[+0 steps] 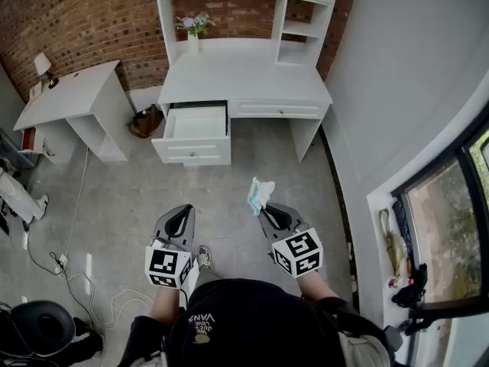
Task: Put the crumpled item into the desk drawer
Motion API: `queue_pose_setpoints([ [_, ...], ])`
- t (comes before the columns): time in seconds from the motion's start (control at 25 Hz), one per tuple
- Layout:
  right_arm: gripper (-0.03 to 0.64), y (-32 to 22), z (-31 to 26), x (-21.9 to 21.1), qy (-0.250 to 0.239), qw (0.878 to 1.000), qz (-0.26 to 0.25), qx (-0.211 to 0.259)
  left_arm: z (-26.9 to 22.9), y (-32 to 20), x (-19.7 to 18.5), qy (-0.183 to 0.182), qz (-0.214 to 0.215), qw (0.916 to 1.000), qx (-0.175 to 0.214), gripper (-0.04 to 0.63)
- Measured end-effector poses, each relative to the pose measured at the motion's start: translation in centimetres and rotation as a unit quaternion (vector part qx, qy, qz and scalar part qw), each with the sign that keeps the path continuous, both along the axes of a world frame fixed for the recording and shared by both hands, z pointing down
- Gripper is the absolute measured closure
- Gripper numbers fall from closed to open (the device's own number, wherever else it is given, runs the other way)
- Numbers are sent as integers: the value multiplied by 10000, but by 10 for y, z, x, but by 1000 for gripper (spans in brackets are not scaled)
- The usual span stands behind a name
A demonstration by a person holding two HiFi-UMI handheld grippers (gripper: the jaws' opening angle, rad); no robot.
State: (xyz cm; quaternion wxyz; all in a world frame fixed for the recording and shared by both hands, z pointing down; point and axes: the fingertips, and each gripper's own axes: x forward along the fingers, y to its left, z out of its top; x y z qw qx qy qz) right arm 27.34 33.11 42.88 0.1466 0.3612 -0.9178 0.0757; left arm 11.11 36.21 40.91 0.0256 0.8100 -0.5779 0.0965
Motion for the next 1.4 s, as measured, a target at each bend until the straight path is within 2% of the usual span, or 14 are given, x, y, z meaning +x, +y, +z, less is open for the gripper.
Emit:
queue_pose_setpoints([
  [0.24,574,-8,-6,5,-127,9999,20,60,-1,-5,1,-9,-77,10000,-1,589],
  [0.68,572,-42,-3,-24,-151,9997,190,5,7,-48,-42,96,-141,9999,-24,589],
  [1.24,572,-140,-9,-155,-115,9966,810,-46,4,-137,-186,146,265,9995,-94,589],
  [1.4,572,-164,-12,-191,-251,9946,1007,-55,-1,-162,-228,91,363,9993,-87,589],
])
